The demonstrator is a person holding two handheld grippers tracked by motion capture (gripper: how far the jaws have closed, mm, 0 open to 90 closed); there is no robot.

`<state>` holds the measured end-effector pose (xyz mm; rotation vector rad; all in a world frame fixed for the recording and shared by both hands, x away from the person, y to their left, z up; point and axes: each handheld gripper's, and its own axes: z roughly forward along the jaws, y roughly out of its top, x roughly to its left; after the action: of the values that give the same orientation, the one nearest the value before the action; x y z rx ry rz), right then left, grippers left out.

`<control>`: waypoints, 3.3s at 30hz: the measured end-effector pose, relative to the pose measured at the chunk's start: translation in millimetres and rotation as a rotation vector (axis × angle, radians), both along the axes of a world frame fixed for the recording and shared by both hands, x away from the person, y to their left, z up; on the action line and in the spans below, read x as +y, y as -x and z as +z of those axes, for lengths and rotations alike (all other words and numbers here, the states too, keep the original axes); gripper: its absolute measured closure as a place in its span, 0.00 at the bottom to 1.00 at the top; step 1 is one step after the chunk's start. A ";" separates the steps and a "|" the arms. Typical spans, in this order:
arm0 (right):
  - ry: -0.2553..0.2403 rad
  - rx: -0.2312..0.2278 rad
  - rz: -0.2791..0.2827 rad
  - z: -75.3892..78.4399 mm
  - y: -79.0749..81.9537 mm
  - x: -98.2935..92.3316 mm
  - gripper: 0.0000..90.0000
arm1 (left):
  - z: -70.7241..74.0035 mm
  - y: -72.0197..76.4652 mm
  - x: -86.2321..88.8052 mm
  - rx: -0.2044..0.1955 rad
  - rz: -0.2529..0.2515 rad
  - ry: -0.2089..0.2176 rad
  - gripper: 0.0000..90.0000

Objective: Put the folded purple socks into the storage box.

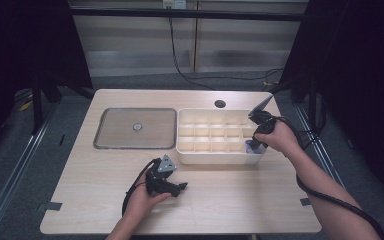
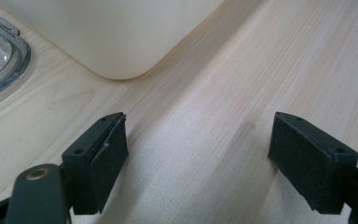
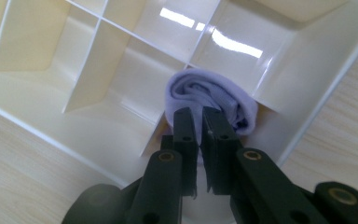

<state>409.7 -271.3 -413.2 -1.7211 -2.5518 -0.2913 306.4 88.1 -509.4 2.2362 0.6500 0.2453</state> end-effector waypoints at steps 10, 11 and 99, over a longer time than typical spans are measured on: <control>0.001 -0.009 0.012 6.5 0.2 2.7 0.91 | 0.1 0.0 0.0 0.001 0.000 0.000 0.21; -0.002 -0.010 0.012 7.0 0.3 2.3 0.90 | 0.1 0.0 0.0 0.001 0.000 0.000 0.21; -0.050 -0.113 0.303 42.2 52.2 25.6 0.26 | 0.0 -0.1 -0.2 0.000 0.002 -0.001 0.21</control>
<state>357.5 -245.8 -371.1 -1.3103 -2.8066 -0.4414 306.5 87.9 -509.4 2.2369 0.6524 0.2467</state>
